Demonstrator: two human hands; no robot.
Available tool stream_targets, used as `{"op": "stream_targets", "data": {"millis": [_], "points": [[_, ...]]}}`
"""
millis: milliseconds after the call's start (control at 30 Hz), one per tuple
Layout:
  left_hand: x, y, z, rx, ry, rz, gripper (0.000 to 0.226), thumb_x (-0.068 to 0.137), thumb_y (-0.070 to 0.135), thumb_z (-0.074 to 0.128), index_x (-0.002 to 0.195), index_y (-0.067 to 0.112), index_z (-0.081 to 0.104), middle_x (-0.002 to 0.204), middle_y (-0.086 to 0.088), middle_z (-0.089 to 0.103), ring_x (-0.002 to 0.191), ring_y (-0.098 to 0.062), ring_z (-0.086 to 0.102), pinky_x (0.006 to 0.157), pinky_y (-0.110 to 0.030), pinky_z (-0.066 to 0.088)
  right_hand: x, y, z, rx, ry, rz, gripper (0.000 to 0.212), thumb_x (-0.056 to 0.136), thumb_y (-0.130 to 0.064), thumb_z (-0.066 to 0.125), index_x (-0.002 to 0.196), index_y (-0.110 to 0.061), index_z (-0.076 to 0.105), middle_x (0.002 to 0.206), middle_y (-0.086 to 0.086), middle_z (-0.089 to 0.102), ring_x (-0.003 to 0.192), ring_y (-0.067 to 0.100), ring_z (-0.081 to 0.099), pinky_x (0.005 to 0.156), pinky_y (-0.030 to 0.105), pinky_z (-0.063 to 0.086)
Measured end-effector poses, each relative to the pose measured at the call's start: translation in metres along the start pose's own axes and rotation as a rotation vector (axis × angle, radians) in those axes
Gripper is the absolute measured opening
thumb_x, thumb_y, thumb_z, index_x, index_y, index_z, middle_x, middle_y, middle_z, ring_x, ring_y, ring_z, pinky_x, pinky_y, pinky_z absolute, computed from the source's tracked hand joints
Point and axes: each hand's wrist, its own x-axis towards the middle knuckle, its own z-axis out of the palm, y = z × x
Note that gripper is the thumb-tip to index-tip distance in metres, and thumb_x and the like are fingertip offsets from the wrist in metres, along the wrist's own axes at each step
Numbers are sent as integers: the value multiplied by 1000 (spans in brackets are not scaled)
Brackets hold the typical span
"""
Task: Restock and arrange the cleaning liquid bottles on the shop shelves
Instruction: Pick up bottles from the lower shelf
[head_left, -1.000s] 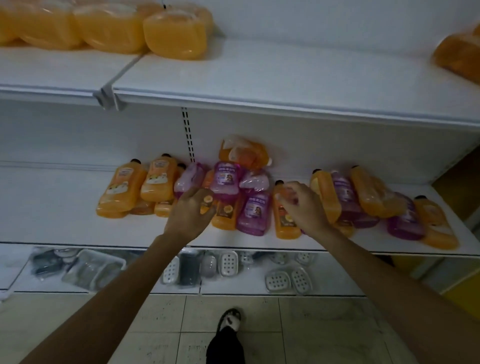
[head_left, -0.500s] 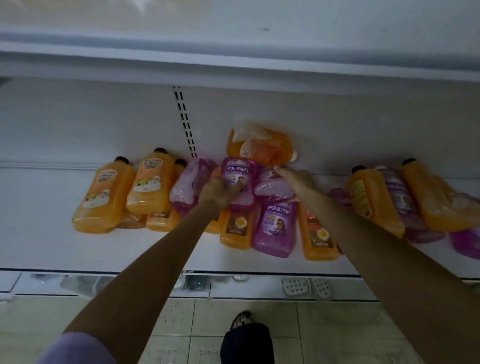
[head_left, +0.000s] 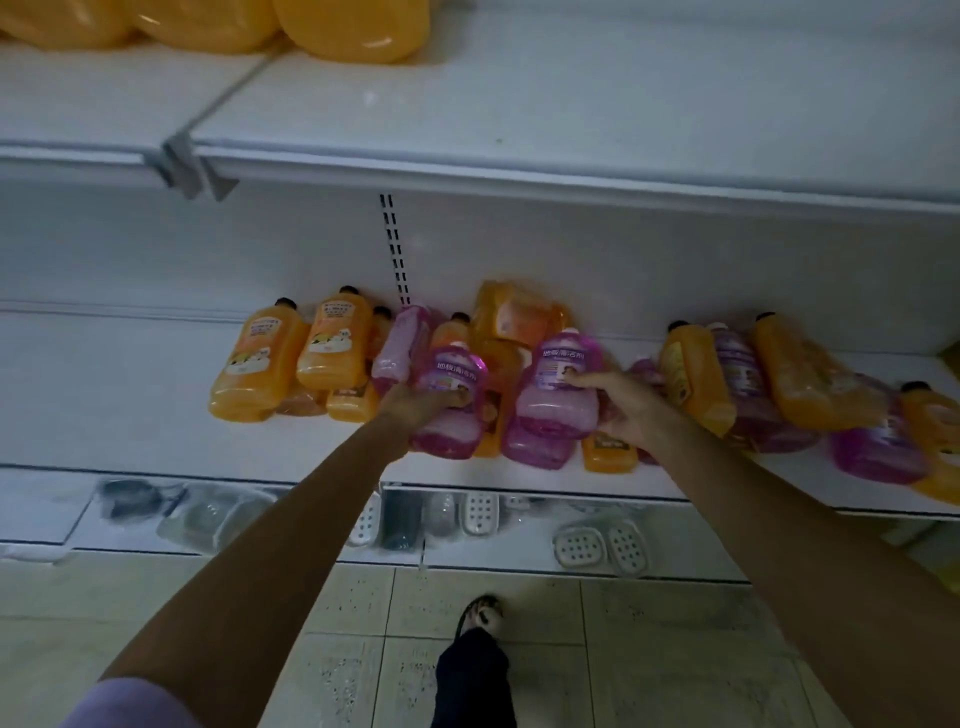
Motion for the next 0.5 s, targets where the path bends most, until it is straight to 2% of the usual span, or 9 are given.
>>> {"op": "stream_targets", "data": {"millis": [67, 100, 167, 267, 400, 467, 500], "points": [[-31, -9, -5, -30, 56, 83, 66, 64, 20, 84, 121, 13, 52, 116, -11, 63, 103, -30, 62, 91, -48, 51, -31, 6, 3, -25, -37, -29, 39, 84, -3, 63, 123, -4, 57, 103, 11, 66, 91, 23, 63, 86, 38, 51], [-49, -12, -8, -45, 89, 109, 65, 64, 20, 84, 120, 12, 53, 114, -10, 64, 102, -30, 63, 91, -47, 52, -47, 10, 6, -21, -62, -45, 37, 85, -2, 61, 122, -3, 58, 101, 10, 67, 89, 22, 63, 85, 38, 51], [-89, -16, -16, -62, 146, 151, 65, 62, 24, 86, 118, 12, 56, 111, -10, 65, 98, -29, 64, 89, -45, 54, -80, 18, 17, 2, -141, -61, 27, 87, 0, 55, 113, -3, 61, 94, 9, 69, 84, 21, 66, 80, 34, 55], [-147, -22, -36, -61, 187, 205, 65, 56, 31, 88, 111, 13, 59, 107, -10, 68, 93, -28, 67, 85, -46, 55, -119, 35, 43, 47, -244, -47, 26, 85, -1, 48, 106, -6, 63, 86, 8, 72, 77, 19, 69, 76, 32, 56], [-220, -29, -80, -47, 305, 270, 60, 64, 25, 84, 114, 9, 55, 109, -10, 66, 93, -27, 66, 85, -42, 55, -164, 45, 106, 75, -342, -65, 15, 88, -7, 48, 93, -10, 62, 68, 4, 71, 59, 15, 68, 62, 29, 57], [-254, -31, -110, -53, 364, 302, 66, 65, 24, 84, 119, 13, 48, 111, -8, 63, 96, -26, 64, 87, -42, 54, -183, 49, 144, 56, -390, -99, 17, 88, -13, 58, 103, -8, 62, 75, 8, 72, 61, 16, 69, 60, 29, 59], [-269, -32, -126, -48, 391, 323, 71, 65, 24, 84, 123, 15, 45, 112, -7, 61, 96, -25, 63, 84, -39, 55, -189, 52, 163, 28, -404, -137, 31, 84, -16, 65, 113, -7, 60, 85, 11, 72, 67, 18, 70, 61, 32, 59]]}}
